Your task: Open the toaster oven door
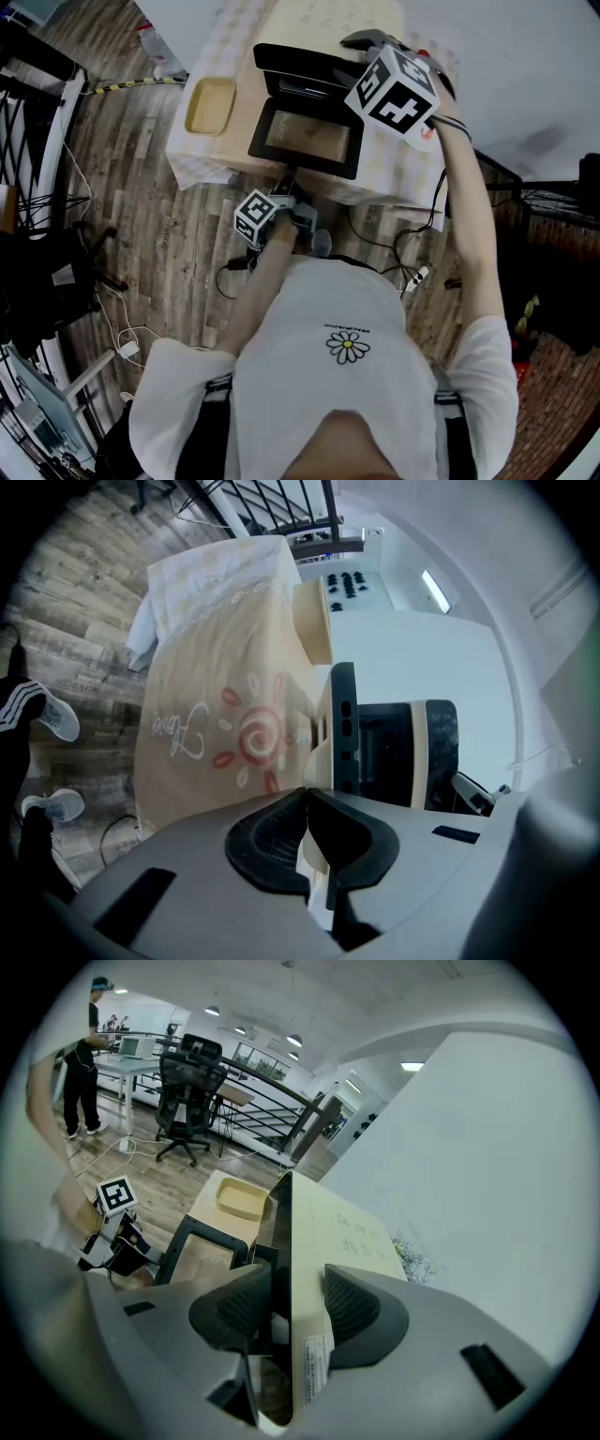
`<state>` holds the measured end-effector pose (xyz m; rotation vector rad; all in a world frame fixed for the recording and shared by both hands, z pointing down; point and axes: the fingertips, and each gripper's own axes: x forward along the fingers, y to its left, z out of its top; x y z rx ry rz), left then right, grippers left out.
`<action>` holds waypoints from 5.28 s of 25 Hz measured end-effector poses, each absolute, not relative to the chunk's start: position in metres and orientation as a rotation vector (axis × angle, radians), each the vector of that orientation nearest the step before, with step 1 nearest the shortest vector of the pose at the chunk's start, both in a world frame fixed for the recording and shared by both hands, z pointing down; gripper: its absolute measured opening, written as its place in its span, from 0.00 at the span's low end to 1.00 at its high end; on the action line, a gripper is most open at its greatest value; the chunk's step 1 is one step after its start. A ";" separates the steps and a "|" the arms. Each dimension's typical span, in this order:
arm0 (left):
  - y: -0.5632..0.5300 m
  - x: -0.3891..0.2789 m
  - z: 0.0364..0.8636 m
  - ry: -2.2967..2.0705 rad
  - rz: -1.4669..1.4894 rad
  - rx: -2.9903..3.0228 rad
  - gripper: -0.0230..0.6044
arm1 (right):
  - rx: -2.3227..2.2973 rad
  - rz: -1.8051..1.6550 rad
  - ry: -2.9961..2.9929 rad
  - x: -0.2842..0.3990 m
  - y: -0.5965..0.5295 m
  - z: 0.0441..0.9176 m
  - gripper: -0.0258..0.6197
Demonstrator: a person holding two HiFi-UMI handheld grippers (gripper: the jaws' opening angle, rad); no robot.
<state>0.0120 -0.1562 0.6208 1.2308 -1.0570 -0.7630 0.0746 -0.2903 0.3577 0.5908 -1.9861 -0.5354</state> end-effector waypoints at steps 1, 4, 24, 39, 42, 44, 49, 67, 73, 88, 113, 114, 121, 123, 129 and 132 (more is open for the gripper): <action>-0.156 0.012 0.622 -1.059 -0.762 1.223 0.07 | 0.591 -0.534 -1.988 0.074 -0.290 0.357 0.30; -0.156 0.011 0.623 -1.058 -0.762 1.203 0.07 | 0.590 -0.530 -1.988 0.074 -0.291 0.356 0.30; -0.156 0.012 0.640 -1.036 -0.776 1.144 0.06 | 0.590 -0.550 -1.988 0.075 -0.291 0.357 0.31; -0.147 -0.003 0.631 -1.011 -0.844 1.127 0.17 | 0.601 -0.560 -1.954 0.074 -0.291 0.357 0.31; -0.146 -0.008 0.624 -1.041 -0.839 1.160 0.19 | 0.601 -0.551 -1.949 0.074 -0.291 0.359 0.31; -0.145 -0.015 0.620 -1.074 -0.834 1.179 0.19 | 0.603 -0.544 -1.950 0.075 -0.291 0.359 0.31; -0.143 -0.038 0.610 -1.180 -0.798 1.226 0.19 | 0.604 -0.559 -1.941 0.074 -0.291 0.355 0.31; -0.230 -0.099 0.288 -1.486 -0.829 2.226 0.22 | 0.622 -0.518 -1.943 0.071 -0.290 0.354 0.29; -0.236 -0.059 0.214 -1.448 -0.760 2.539 0.22 | 0.697 -0.558 -1.970 0.073 -0.286 0.334 0.23; -0.207 -0.004 0.146 -1.597 -0.556 2.975 0.16 | 1.361 -0.777 -2.515 0.099 -0.207 0.179 0.17; -0.176 -0.016 0.221 -1.742 -0.311 2.922 0.06 | 2.128 -0.427 -2.298 0.168 -0.134 0.267 0.06; -0.176 -0.018 0.222 -1.748 -0.308 2.919 0.06 | 2.126 -0.429 -2.290 0.168 -0.135 0.268 0.05; -0.176 -0.018 0.233 -1.754 -0.294 2.909 0.06 | 2.142 -0.406 -2.281 0.170 -0.138 0.274 0.06; -0.176 -0.016 0.235 -1.745 -0.295 2.914 0.06 | 2.139 -0.403 -2.279 0.170 -0.139 0.275 0.05; -0.176 -0.014 0.240 -1.729 -0.297 2.917 0.06 | 2.153 -0.386 -2.296 0.168 -0.139 0.277 0.05; -0.177 -0.017 0.243 -1.732 -0.274 2.910 0.06 | 2.140 -0.384 -2.285 0.167 -0.139 0.279 0.05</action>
